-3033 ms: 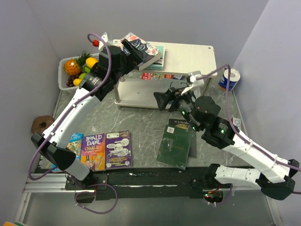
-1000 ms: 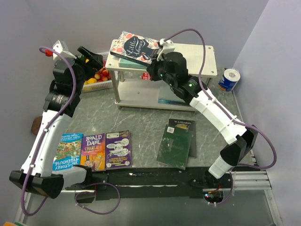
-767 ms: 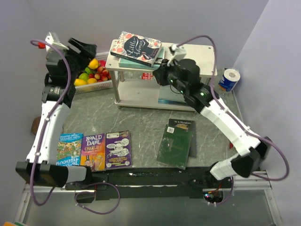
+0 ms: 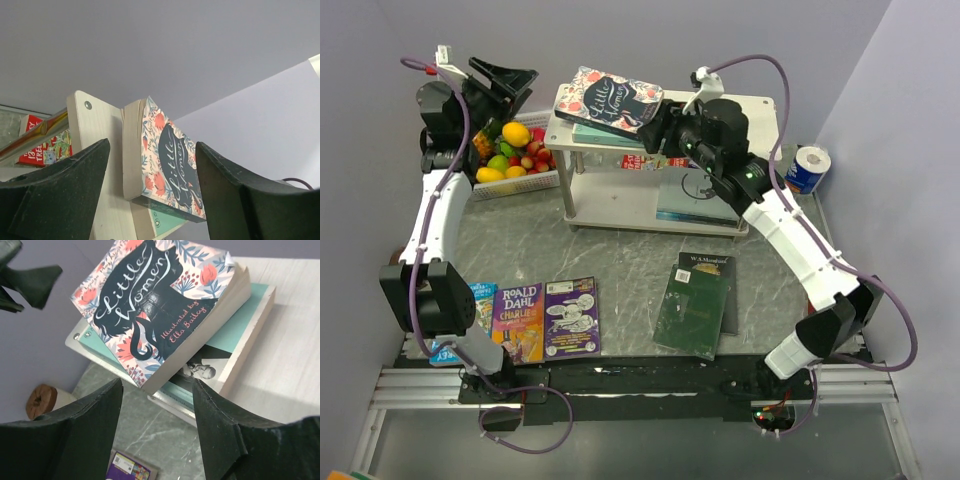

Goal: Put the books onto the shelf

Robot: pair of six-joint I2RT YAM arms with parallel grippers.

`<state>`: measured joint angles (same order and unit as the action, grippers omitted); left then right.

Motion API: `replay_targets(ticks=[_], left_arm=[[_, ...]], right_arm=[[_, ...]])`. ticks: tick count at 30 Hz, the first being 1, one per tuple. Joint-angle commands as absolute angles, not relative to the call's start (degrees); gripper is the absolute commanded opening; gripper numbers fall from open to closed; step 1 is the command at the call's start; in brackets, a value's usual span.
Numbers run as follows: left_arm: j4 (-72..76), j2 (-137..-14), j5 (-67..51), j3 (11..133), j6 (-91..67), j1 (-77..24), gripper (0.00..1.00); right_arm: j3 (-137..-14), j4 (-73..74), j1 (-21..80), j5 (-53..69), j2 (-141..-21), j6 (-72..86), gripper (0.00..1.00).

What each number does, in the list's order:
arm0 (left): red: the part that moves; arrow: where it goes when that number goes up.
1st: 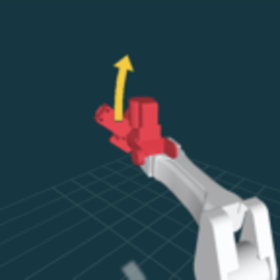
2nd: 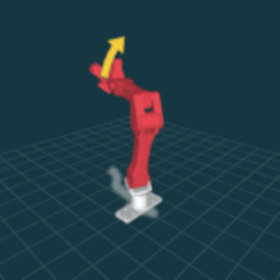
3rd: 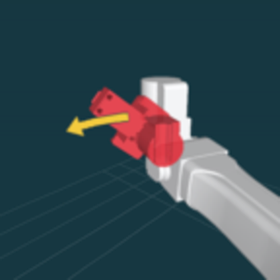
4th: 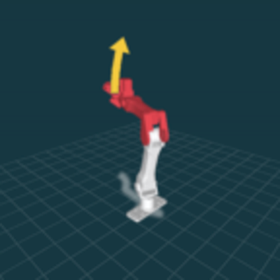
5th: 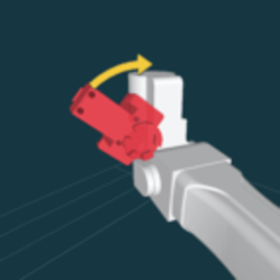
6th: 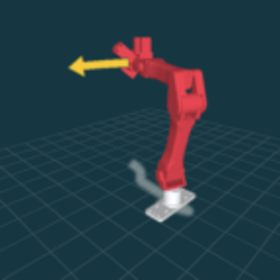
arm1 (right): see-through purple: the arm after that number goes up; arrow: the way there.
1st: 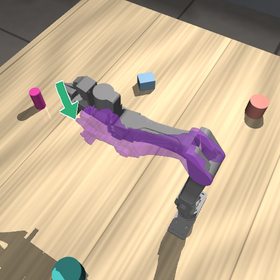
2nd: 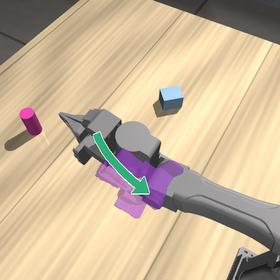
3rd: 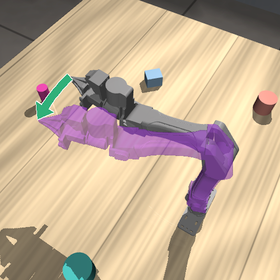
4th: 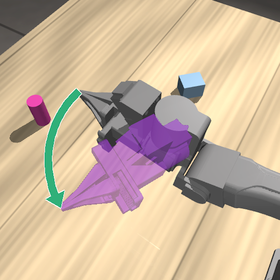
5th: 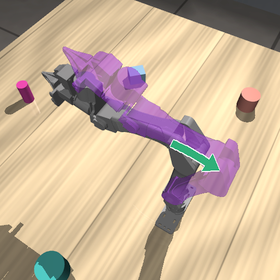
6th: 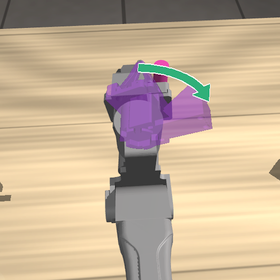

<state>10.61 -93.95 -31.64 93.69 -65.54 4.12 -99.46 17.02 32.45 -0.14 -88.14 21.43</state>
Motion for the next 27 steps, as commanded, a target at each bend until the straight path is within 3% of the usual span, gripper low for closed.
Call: replay_targets(ticks=[1, 16, 19, 23, 27], left_arm=[[9.3, -94.5, -32.9, 98.7, -61.9, 3.3, 0.74], [0.4, -97.2, -24.7, 100.5, -51.8, -3.2, 0.66], [1.0, -97.3, -25.3, 100.5, -51.5, -4.2, 0.63], [2.4, -97.1, -26.9, 99.7, -51.9, -5.4, 0.49], [2.9, -96.7, -28.8, 99.1, -51.9, -6.4, 0.44]], right_arm=[[-104.9, 17.4, 32.0, 1.3, -89.1, 22.2, 0.64], [-104.2, 17.9, 29.9, 1.9, -90.4, 22.7, 0.61], [-104.5, 17.8, 29.7, 2.2, -90.7, 22.8, 0.58], [-106.1, 18.8, 29.5, 2.7, -92.2, 22.8, 0.55], [-107.7, 19.7, 29.3, 3.1, -93.1, 22.9, 0.53]])
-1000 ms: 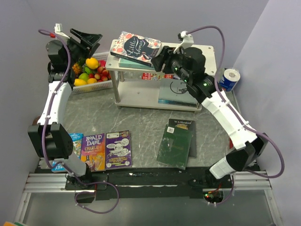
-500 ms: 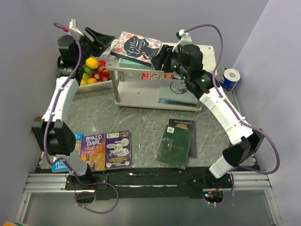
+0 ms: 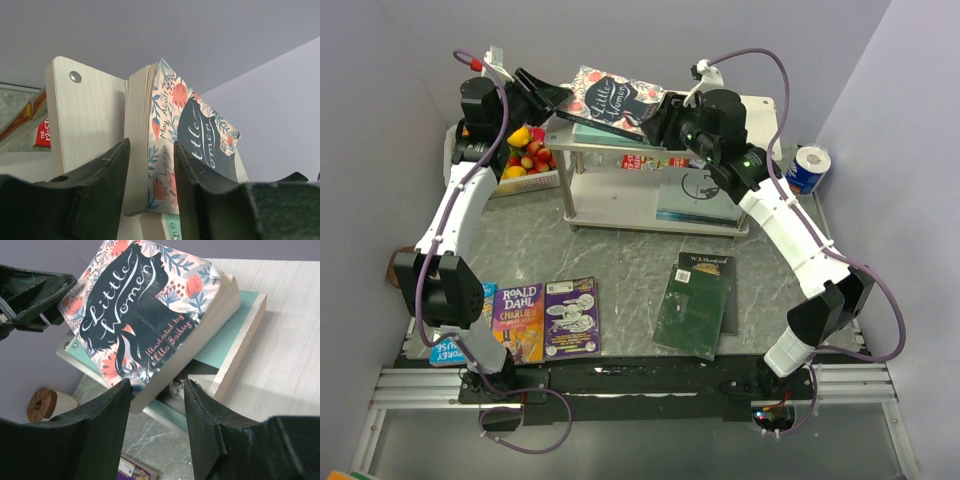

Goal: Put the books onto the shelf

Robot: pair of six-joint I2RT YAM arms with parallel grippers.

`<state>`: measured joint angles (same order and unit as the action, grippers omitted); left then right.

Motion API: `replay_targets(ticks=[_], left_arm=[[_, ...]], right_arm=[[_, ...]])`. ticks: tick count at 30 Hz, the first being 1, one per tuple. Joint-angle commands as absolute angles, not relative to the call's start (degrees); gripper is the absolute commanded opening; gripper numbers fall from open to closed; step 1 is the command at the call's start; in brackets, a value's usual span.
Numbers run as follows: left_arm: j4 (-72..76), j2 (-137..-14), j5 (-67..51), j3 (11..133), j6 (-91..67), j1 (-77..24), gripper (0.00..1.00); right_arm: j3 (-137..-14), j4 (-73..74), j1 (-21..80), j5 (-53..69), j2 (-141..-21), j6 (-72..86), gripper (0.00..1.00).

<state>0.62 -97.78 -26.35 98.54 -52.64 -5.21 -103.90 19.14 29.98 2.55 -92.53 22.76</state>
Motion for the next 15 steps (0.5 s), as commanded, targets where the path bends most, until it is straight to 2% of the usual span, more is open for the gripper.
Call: replay_targets(ticks=[1, 4, 5, 8, 15], left_arm=[[3.1, -96.3, -29.4, 98.8, -51.9, -6.7, 0.43], [3.5, -95.1, -29.6, 97.7, -51.3, -7.8, 0.35], [3.4, -94.9, -29.6, 97.3, -51.2, -8.3, 0.29], [3.3, -94.2, -30.0, 96.9, -51.0, -8.8, 0.23], [3.2, -92.4, -30.5, 95.0, -50.5, -9.9, 0.18]], right_arm=[[-107.8, 19.9, 29.3, 3.1, -93.3, 23.0, 0.53], [-107.8, 19.6, 29.1, 3.3, -93.3, 23.4, 0.46], [-107.7, 19.5, 29.1, 3.3, -93.0, 23.4, 0.43], [-107.1, 19.1, 28.7, 3.0, -92.6, 23.4, 0.38], [-107.0, 19.6, 27.6, 2.9, -91.8, 23.3, 0.32]])
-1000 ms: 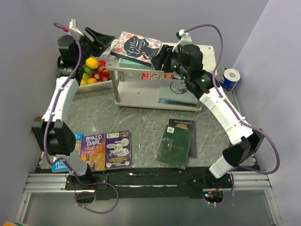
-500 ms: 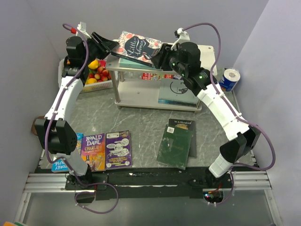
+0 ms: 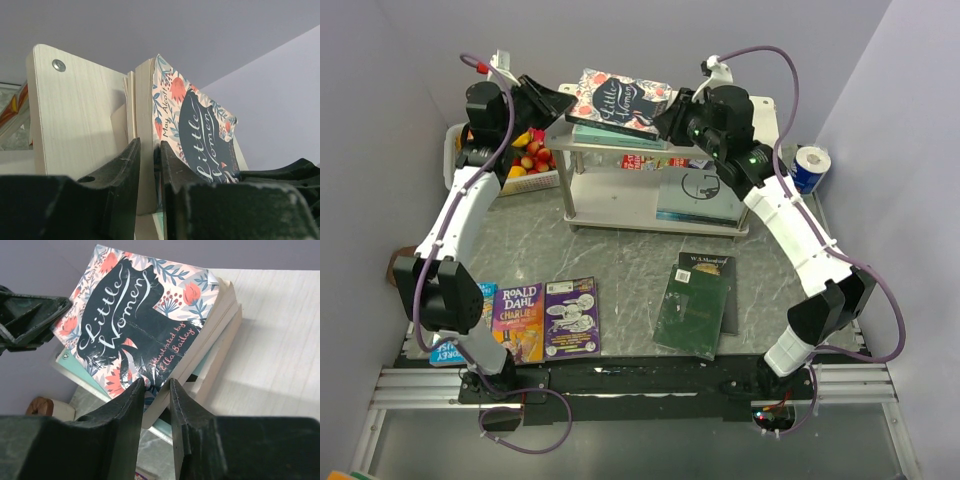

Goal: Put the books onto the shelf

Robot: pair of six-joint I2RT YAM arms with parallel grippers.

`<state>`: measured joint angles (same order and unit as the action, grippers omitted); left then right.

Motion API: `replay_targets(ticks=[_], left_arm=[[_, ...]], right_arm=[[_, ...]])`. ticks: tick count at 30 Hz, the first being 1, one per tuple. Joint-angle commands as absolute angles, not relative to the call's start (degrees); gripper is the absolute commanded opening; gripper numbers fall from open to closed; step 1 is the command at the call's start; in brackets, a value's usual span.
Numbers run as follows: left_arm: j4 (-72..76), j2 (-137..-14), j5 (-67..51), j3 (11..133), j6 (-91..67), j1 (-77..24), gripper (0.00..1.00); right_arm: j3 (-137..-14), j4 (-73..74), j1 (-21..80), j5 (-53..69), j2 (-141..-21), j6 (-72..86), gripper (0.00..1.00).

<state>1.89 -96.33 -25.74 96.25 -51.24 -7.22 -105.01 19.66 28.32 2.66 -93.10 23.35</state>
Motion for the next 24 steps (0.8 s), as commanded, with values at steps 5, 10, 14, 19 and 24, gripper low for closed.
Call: replay_targets(ticks=[5, 10, 14, 19, 24], left_arm=[[3.3, -90.7, -30.8, 93.3, -50.1, -10.8, 0.17], [4.2, -89.1, -30.9, 91.6, -50.7, -11.2, 0.17], [3.5, -88.8, -30.7, 91.6, -50.1, -11.5, 0.17], [3.0, -88.5, -30.4, 91.5, -49.8, -11.5, 0.17], [1.0, -88.7, -27.9, 92.5, -48.3, -11.3, 0.28]], right_arm=[[-106.5, 20.2, 27.1, 2.8, -91.3, 23.2, 0.31], [-104.8, 19.5, 27.0, 3.2, -90.4, 23.4, 0.31], [-104.2, 19.2, 27.0, 3.3, -89.9, 23.4, 0.31], [-103.1, 19.1, 27.0, 3.8, -89.0, 23.7, 0.31], [-102.1, 18.9, 27.0, 3.9, -88.6, 24.0, 0.3]])
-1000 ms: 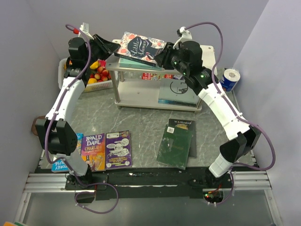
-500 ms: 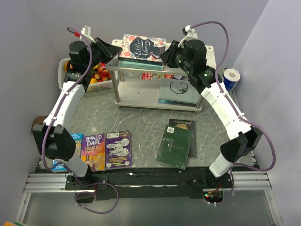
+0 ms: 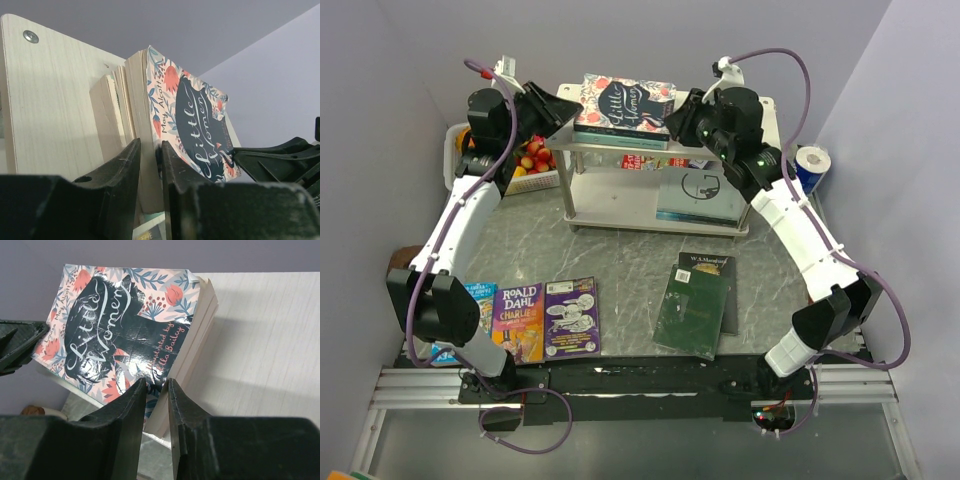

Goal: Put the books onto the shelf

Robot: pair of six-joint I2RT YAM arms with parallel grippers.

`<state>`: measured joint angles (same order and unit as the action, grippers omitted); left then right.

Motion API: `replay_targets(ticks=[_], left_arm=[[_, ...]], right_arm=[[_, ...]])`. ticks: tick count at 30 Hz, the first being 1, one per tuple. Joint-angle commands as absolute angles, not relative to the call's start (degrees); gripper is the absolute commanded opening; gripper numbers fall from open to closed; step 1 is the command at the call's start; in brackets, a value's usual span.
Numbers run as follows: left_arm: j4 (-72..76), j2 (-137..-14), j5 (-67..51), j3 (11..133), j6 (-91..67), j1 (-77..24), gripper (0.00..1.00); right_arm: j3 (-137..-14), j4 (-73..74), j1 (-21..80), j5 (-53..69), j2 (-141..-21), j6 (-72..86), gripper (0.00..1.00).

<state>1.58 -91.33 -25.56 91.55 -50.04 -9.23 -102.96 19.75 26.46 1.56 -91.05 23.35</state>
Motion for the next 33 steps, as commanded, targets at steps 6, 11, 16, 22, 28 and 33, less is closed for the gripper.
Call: replay_targets(ticks=[6, 11, 16, 22, 28, 33], left_arm=[[1.2, -89.6, -28.8, 93.3, -49.5, -9.5, 0.36], [2.5, -88.9, -28.5, 91.8, -50.4, -7.9, 0.38], [2.6, -89.5, -29.1, 92.5, -51.3, -6.9, 0.39], [2.4, -90.0, -29.4, 92.9, -51.4, -6.9, 0.4], [2.2, -89.4, -29.1, 92.6, -51.8, -5.5, 0.48], [2.7, -87.0, -26.3, 89.8, -53.0, -3.9, 0.58]], right_arm=[[-100.7, 18.4, 27.0, 4.1, -87.8, 24.4, 0.3], [-100.4, 18.4, 27.1, 4.4, -87.6, 24.4, 0.3], [-99.9, 18.0, 27.2, 4.8, -87.4, 24.7, 0.29], [-99.8, 18.5, 27.2, 4.2, -87.1, 24.5, 0.33], [-99.8, 19.8, 26.9, 0.4, -85.1, 23.8, 0.58], [-96.0, 17.8, 25.8, -4.0, -80.7, 24.5, 0.63]])
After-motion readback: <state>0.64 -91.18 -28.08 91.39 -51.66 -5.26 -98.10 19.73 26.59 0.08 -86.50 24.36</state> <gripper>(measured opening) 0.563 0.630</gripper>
